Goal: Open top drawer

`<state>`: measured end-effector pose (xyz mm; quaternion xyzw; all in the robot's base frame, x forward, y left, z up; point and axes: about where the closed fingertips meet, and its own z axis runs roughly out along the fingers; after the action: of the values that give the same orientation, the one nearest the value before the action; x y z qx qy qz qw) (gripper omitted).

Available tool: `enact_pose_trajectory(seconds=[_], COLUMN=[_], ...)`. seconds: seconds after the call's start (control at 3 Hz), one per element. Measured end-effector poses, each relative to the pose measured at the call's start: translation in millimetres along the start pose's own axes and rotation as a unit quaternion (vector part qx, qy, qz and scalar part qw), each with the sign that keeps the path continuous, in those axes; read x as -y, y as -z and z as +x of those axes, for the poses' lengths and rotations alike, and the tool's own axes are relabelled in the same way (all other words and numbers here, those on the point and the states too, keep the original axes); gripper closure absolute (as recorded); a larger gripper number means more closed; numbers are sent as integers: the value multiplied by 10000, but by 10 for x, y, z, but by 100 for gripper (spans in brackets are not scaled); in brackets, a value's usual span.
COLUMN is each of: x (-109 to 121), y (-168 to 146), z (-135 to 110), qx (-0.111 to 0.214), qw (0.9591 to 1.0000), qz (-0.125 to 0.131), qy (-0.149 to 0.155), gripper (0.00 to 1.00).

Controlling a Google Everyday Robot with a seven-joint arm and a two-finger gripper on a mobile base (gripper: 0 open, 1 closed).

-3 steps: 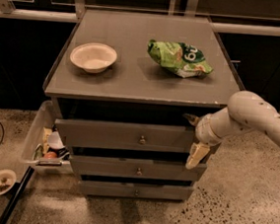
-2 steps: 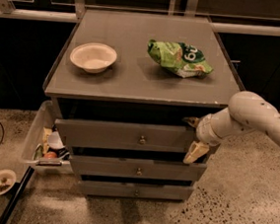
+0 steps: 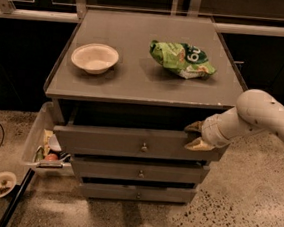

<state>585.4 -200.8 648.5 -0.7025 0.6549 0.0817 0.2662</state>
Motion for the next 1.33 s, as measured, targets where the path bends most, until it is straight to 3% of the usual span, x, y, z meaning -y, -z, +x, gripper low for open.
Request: enact_pose_trajectory(seconds=[0.33, 0.67, 1.33], x=[-100, -100, -112], y=[146, 146, 114], z=[-32, -32, -35], qx=[24, 24, 70], qw=[10000, 10000, 9999], qz=[-47, -47, -84], qy=[66, 66, 61], gripper=[87, 86, 39])
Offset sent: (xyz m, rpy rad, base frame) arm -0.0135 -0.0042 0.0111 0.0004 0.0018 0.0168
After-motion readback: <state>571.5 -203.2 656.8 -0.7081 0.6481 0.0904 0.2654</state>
